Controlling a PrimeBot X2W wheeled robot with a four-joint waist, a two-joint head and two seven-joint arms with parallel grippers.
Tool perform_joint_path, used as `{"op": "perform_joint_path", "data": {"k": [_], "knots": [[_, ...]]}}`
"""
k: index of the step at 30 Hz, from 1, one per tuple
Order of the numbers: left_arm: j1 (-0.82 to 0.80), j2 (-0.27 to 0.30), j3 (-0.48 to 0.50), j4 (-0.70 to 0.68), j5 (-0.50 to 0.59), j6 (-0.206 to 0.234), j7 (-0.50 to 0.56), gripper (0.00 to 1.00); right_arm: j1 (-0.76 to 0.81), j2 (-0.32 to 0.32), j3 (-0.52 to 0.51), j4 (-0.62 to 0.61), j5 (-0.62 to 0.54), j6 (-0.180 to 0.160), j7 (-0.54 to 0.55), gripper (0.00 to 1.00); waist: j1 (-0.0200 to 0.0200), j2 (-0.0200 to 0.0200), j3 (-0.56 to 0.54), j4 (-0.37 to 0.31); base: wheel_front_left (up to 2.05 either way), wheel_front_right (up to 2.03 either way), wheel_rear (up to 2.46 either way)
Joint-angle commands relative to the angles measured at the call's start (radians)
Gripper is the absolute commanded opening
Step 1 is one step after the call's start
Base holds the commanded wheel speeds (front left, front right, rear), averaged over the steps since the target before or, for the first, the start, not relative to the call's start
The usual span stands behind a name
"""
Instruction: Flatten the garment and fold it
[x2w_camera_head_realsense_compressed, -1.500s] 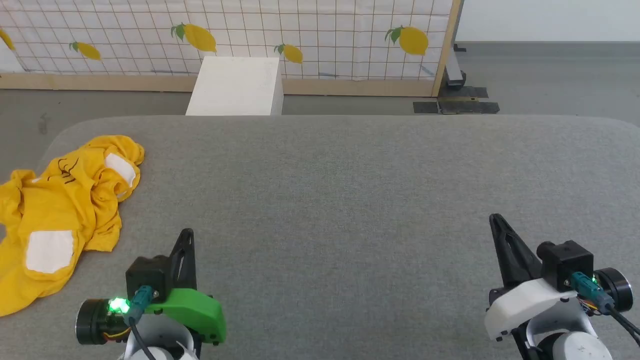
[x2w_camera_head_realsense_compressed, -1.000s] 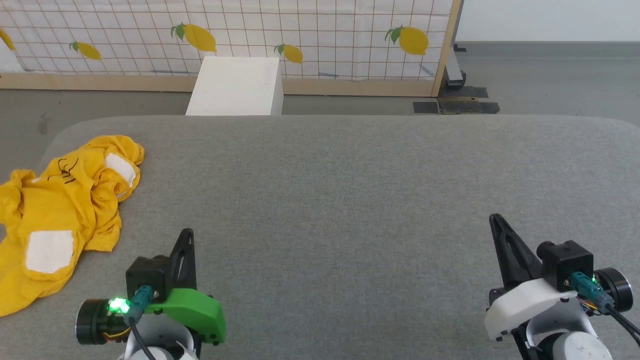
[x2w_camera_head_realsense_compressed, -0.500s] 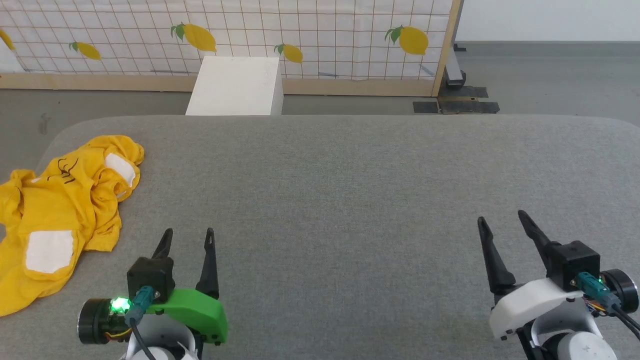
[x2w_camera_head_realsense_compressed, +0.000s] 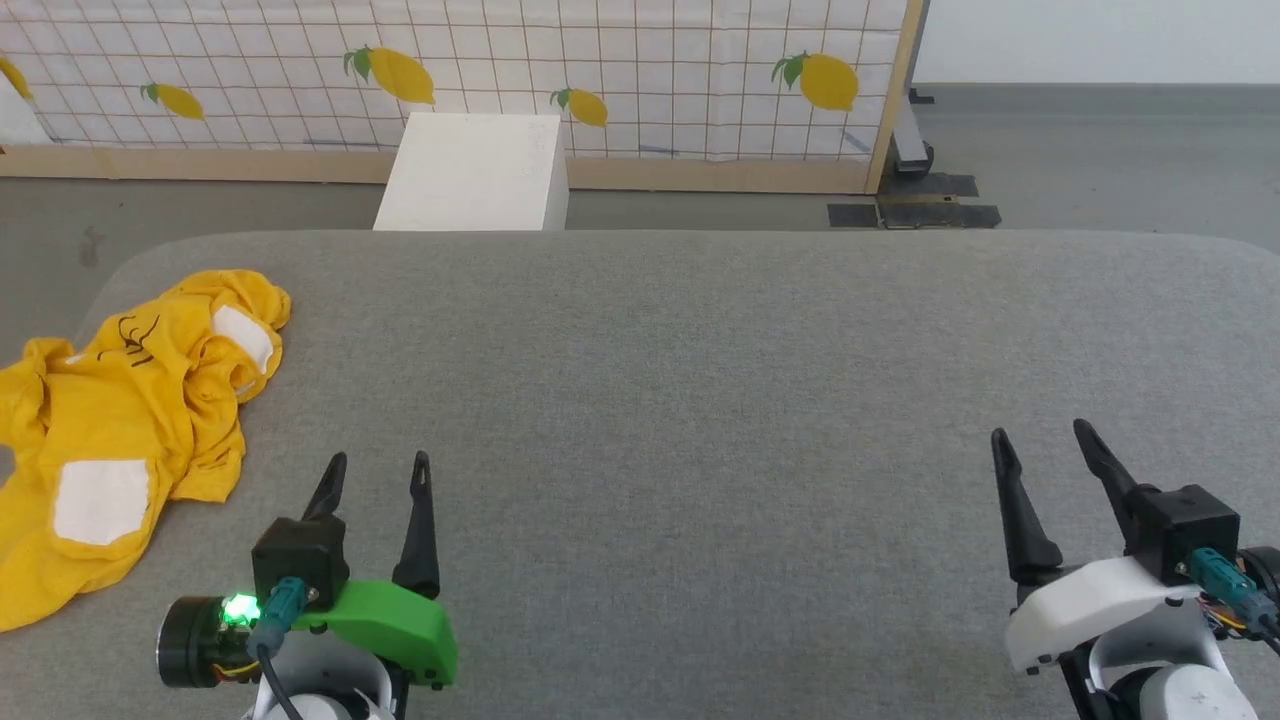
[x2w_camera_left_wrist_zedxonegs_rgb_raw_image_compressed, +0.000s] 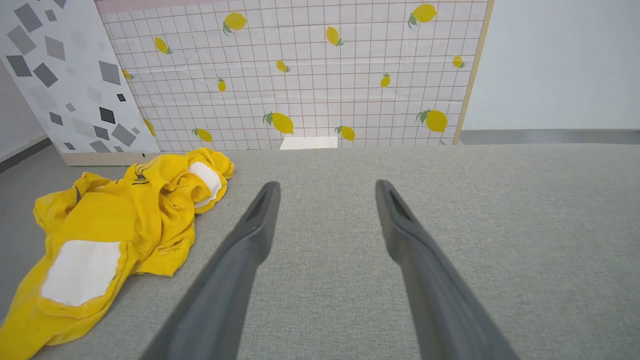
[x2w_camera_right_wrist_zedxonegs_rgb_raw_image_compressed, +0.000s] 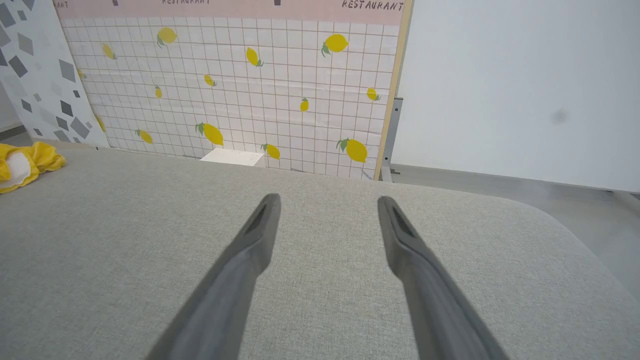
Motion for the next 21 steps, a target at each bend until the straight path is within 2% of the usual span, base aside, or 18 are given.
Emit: {"op": "perform_joint_path", "data": {"k": [1, 21], "knots": [[0.015, -0.001, -0.002, 0.004, -0.006, -0.004, -0.011, 1.00, 0.010, 0.000, -0.011, 0.004, 0.005, 0.000, -0.012, 1.00, 0.0000, -0.0001, -0.001, 0.002, 0.00, 0.00, 0.00], [0.036, -0.002, -0.004, 0.003, -0.029, 0.000, -0.054, 1.00, 0.015, 0.001, -0.040, 0.015, 0.005, -0.001, -0.055, 1.00, 0.0000, -0.0001, -0.001, 0.080, 0.00, 0.00, 0.00]]}}
